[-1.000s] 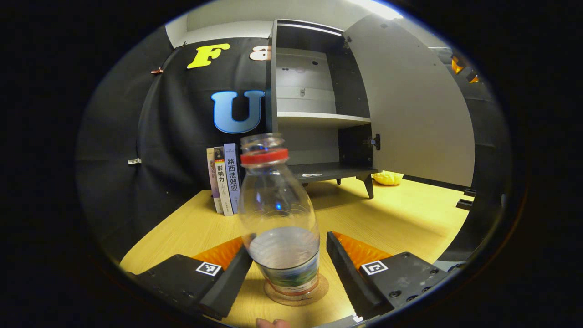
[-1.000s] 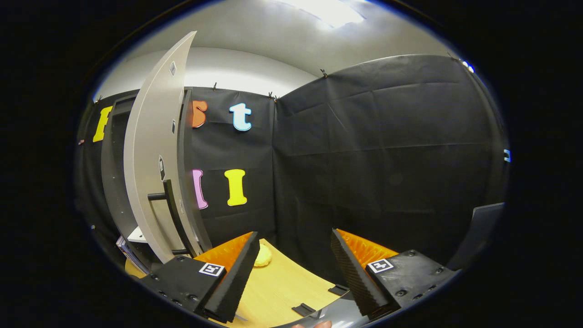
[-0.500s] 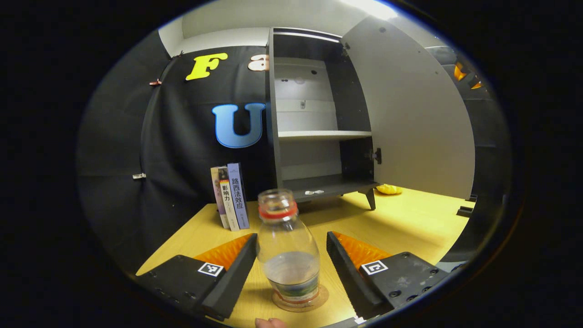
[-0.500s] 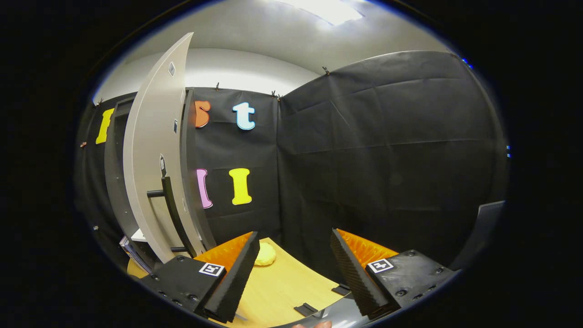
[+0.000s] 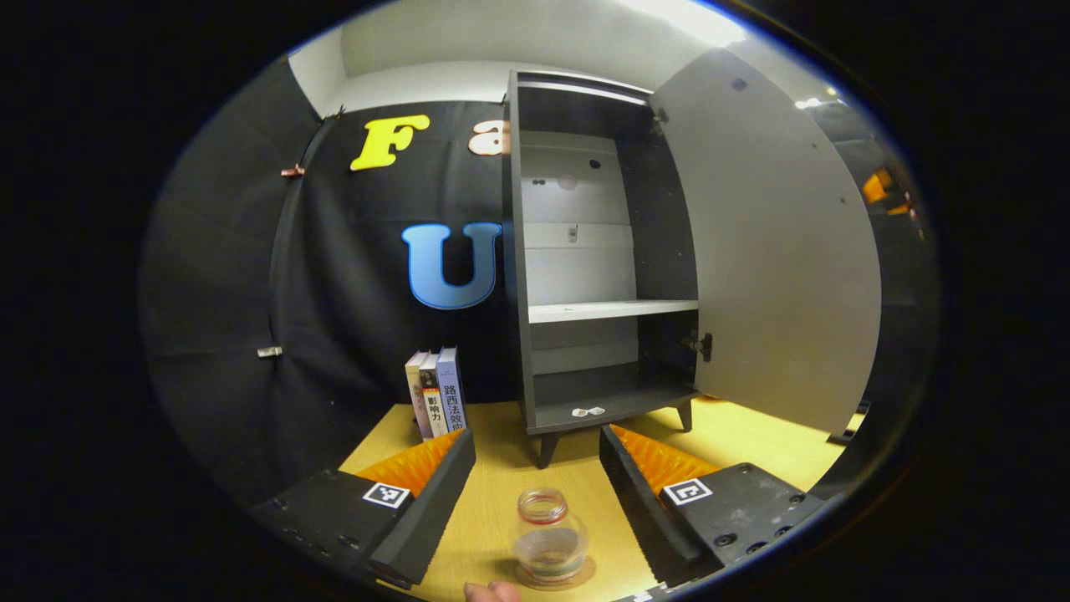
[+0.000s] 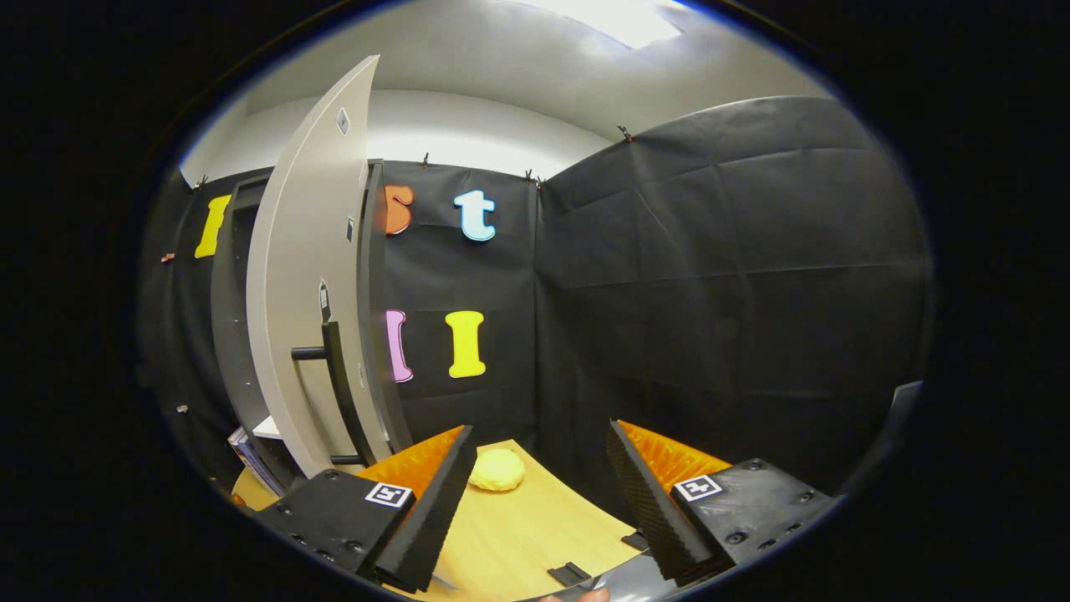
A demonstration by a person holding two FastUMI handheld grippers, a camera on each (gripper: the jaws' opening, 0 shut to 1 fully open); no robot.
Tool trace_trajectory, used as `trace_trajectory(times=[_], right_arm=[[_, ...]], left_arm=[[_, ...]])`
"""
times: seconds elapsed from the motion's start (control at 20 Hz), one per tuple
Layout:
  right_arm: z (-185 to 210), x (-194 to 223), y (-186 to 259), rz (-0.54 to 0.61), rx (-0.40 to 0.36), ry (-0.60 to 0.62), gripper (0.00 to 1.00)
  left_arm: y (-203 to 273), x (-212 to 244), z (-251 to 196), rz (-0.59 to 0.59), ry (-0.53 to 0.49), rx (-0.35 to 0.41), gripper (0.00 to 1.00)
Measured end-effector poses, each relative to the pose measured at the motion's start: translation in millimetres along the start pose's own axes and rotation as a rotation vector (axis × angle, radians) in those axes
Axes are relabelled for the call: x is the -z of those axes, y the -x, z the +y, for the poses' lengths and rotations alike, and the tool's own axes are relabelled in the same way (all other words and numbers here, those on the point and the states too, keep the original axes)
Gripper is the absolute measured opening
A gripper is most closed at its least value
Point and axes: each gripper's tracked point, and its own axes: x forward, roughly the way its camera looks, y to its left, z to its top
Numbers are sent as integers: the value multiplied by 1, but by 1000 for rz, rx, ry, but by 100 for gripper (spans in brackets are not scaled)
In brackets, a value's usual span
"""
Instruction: Open the cabinet door with the right hand, grasp the bottle in the cabinet with the left hand and place it on the coaster, then close the cabinet door with the right hand.
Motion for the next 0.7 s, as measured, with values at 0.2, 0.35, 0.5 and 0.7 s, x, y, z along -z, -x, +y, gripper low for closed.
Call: trace_trajectory(times=[0.2,0.35,0.5,0.7], right_arm=[[12,2,-9,21,-36,-1,98],[32,-1,-18,23,-94,30,98],[50,1,-24,27,-151,36,98],[69,3,-25,36,-214,32,98]], left_arm=[[5,-61,21,-3,59,-90,94],[10,-102,35,-11,66,-161,96],[19,-134,44,-8,54,-205,92],[32,-159,48,-32,56,-235,95]])
